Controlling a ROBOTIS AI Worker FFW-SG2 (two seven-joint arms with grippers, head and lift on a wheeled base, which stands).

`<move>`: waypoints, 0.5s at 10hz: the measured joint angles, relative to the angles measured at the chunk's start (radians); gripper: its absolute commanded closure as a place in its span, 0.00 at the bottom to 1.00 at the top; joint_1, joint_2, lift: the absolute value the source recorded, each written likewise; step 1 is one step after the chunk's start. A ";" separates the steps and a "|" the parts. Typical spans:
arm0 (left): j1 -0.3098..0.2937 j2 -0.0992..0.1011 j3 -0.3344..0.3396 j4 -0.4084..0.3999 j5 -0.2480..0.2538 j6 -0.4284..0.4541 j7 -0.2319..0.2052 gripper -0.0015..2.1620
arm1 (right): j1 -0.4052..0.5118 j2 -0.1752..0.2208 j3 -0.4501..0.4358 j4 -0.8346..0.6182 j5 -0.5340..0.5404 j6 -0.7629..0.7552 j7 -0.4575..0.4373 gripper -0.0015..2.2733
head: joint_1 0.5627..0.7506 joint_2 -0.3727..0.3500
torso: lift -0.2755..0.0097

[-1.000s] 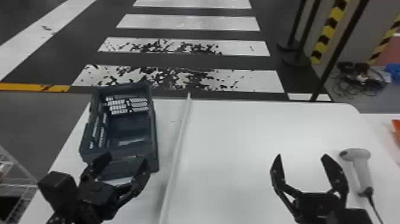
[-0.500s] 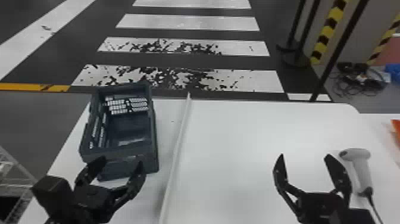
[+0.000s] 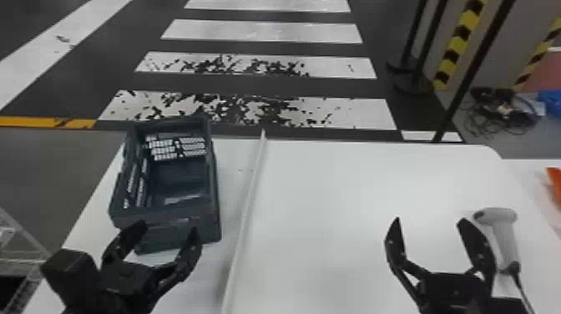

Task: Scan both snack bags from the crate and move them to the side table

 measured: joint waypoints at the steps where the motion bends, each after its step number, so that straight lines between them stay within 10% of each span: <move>1: 0.001 0.003 0.000 -0.003 0.001 -0.003 0.000 0.02 | 0.002 0.000 0.000 -0.002 -0.001 -0.002 0.000 0.02 | 0.70 0.52 | 0.62; 5: -0.004 0.032 -0.008 0.008 0.013 -0.015 0.014 0.02 | 0.002 0.000 0.006 -0.003 0.009 0.004 0.000 0.02 | 0.70 0.54 | 0.62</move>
